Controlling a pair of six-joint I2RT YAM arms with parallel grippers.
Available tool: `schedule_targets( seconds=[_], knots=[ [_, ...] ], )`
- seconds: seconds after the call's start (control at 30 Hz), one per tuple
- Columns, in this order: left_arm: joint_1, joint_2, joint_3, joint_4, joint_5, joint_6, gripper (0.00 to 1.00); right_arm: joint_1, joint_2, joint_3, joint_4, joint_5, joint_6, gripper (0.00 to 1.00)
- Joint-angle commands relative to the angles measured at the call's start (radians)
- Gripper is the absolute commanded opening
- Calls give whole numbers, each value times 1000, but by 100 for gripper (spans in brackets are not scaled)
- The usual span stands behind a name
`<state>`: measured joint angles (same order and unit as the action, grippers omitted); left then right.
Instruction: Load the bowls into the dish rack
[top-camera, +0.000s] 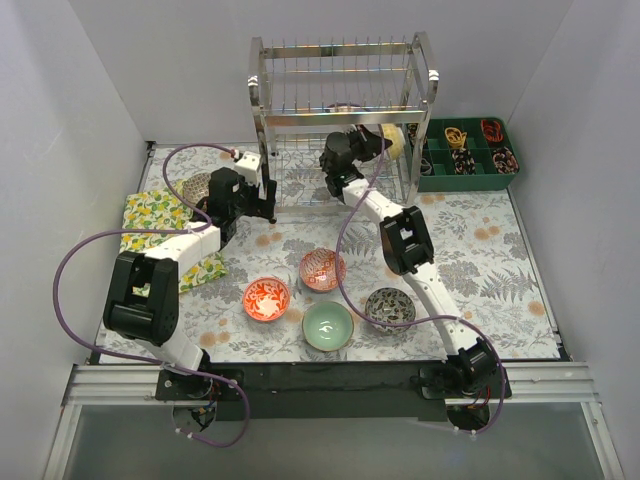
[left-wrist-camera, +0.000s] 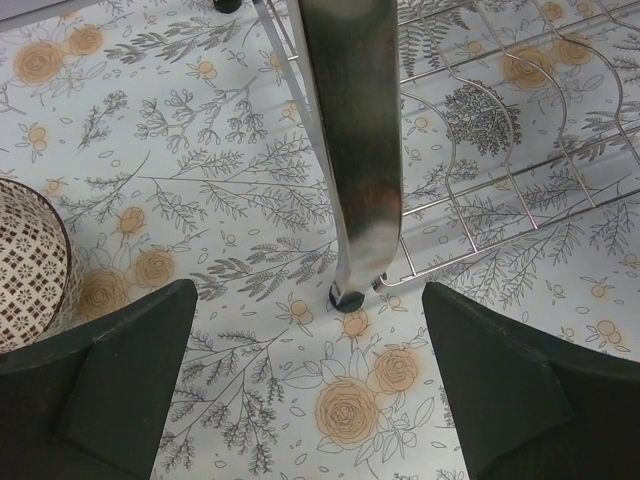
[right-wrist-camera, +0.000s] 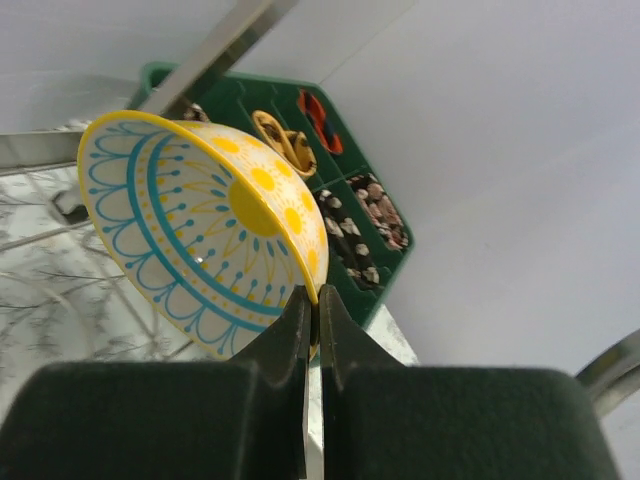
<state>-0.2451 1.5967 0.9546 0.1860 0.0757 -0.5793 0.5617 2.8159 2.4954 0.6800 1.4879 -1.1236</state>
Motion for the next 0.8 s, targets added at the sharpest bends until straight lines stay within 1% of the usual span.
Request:
schedule_targets(
  seconds=[0.0,0.1,0.2,0.43,0.47,0.5,0.6,0.7,0.77],
  knots=[
    [3,-17,44,-34,27,-16,98,26,-117,-69,-48,-58,236,1],
    [3,-1,59,-42,29,-16,98,40,-133,-72,-79,-95,291,1],
    [3,14,75,-54,29,-14,98,44,-118,-59,-80,-101,300,1],
    [3,17,93,-80,27,-5,98,43,-102,-69,-79,-63,309,1],
    [3,16,93,-83,30,-5,98,43,-102,-70,-79,-61,311,4],
    [3,14,92,-83,32,-5,98,44,-102,-70,-80,-63,309,19],
    [3,12,92,-83,38,-11,98,47,-114,-79,-80,-80,309,35],
    [3,9,92,-82,45,-16,98,49,-145,-112,-79,-104,315,43],
    [1,2,90,-76,47,-13,98,49,-163,-122,-79,-110,315,44]
  ],
)
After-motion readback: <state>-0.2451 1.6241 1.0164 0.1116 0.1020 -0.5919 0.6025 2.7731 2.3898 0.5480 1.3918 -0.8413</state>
